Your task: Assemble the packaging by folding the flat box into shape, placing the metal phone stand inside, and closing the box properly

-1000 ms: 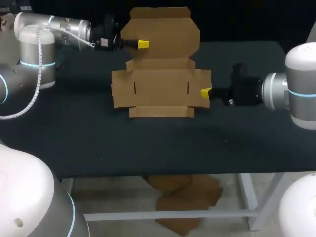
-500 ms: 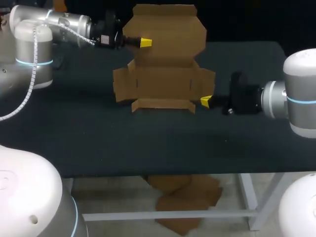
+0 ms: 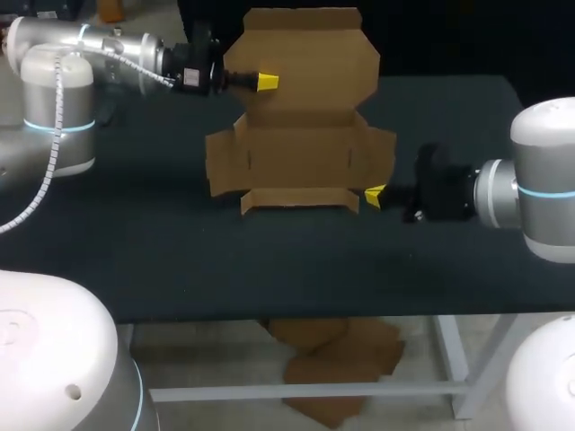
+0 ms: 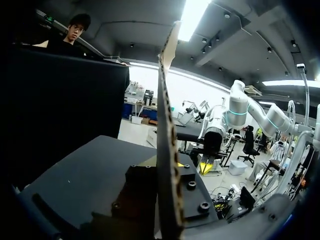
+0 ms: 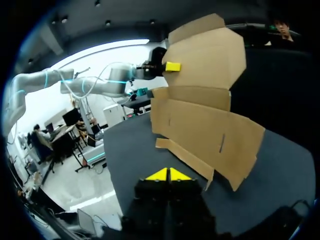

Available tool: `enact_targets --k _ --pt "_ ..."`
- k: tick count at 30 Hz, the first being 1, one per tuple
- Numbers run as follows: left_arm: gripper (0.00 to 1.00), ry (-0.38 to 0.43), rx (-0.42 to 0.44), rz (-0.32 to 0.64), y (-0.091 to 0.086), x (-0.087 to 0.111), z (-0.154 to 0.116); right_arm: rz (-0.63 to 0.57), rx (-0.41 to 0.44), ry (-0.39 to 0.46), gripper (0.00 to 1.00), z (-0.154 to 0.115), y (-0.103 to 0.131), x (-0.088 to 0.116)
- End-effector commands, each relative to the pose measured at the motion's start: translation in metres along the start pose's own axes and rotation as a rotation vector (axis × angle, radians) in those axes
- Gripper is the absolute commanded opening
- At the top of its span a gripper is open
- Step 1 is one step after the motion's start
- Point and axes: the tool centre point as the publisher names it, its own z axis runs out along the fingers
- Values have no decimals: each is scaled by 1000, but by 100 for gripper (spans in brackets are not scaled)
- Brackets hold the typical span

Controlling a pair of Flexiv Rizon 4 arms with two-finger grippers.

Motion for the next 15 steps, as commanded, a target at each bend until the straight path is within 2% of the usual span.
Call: enact_targets --k 1,8,15 --pt "0 -33 -3 -24 3 5 1 -4 13 -16 0 4 -2 7" --pt "0 -14 -4 -61 7 6 1 -2 19 -19 0 5 -5 9" --pt "0 51 -5 -69 14 4 2 -9 26 -22 0 9 -5 13"
